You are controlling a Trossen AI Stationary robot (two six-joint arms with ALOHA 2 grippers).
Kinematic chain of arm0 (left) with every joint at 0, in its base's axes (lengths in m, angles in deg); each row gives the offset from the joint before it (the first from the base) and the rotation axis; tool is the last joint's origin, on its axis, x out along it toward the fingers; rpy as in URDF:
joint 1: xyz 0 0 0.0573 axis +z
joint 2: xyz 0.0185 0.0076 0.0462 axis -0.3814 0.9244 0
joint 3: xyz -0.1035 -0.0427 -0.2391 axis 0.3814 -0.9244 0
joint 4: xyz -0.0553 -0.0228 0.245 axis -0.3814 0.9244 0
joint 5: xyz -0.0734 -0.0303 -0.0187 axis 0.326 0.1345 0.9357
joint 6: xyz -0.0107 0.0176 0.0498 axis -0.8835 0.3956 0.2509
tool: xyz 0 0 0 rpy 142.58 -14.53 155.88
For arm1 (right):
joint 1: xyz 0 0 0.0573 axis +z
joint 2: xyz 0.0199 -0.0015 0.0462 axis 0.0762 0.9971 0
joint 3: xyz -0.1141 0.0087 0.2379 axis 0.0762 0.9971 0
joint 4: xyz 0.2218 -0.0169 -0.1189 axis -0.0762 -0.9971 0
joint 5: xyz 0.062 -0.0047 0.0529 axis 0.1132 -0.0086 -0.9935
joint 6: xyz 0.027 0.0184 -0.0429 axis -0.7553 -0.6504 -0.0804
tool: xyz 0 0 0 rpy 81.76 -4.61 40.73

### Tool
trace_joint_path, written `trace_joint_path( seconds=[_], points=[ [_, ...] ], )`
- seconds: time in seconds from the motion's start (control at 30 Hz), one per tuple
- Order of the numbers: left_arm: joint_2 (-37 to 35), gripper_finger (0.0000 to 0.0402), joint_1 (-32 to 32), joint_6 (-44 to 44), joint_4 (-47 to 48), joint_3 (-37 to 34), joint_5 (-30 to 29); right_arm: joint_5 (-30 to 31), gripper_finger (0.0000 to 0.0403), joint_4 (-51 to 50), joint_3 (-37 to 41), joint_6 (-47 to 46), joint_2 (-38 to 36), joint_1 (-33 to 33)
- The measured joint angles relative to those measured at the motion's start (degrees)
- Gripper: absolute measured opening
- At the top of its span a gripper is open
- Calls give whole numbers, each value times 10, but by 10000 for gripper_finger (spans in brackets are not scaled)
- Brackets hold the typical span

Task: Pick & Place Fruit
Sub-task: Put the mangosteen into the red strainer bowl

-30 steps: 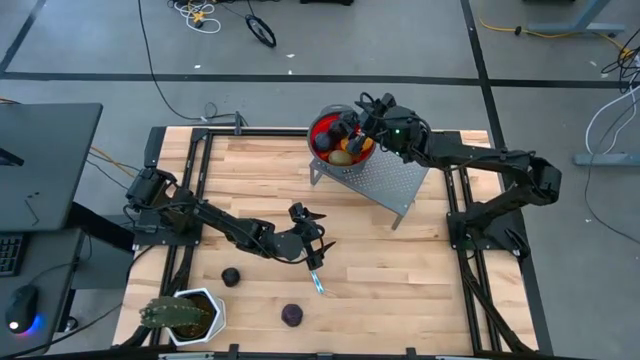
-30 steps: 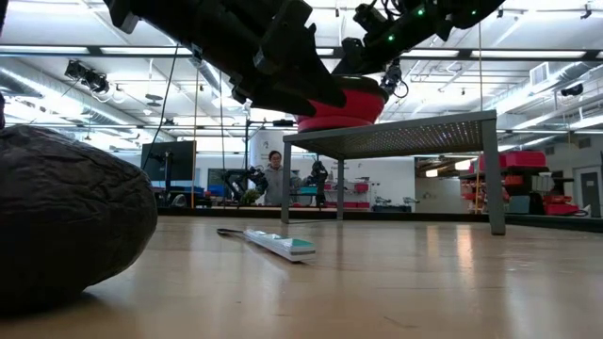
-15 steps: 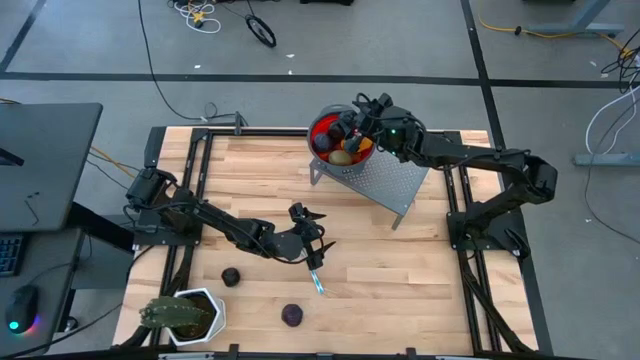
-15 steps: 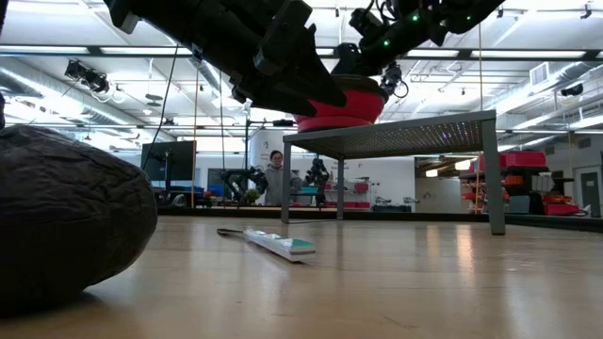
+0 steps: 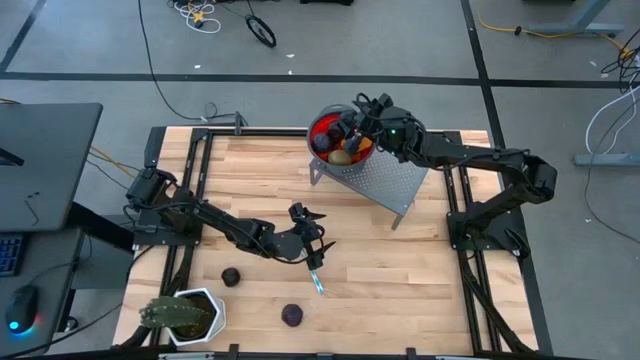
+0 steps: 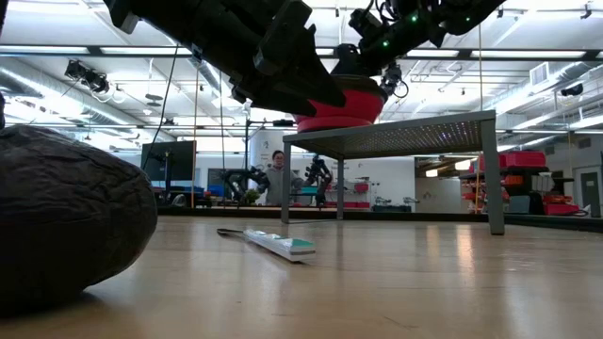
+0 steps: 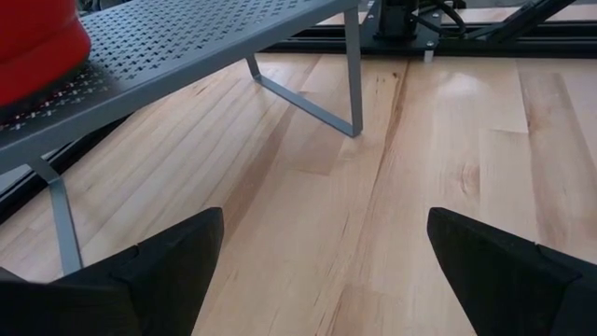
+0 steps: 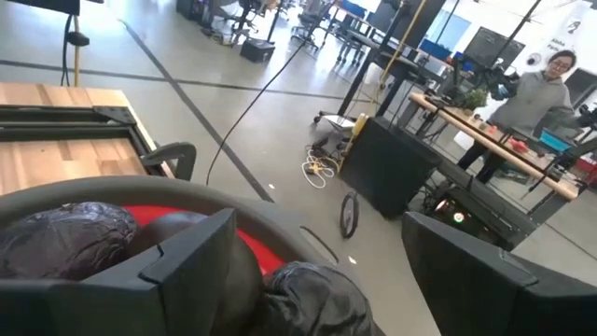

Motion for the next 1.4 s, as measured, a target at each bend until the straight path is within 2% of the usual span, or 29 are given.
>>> trace_joint_path(
  seconds=[0.43,0.6,0.8,0.93,1.03,1.17,1.4],
  points=[
    [0,387,0,-2,2,0,1,2,318,-17,1,-2,-59,57],
    [0,387,0,-4,3,0,2,1,318,-124,1,-41,-99,97],
    [0,387,0,-5,3,0,8,-48,318,-295,1,-88,-124,148],
    [-1,387,0,-5,3,0,43,-80,318,-369,1,-118,-129,191],
    [-3,387,0,-5,8,0,98,-83,318,-404,1,-136,-129,226],
    [-29,387,-2,-39,87,12,150,-75,318,-411,15,-152,-130,271],
    [-69,387,-12,-150,423,111,147,-23,318,-395,55,-173,-130,332]
  ],
)
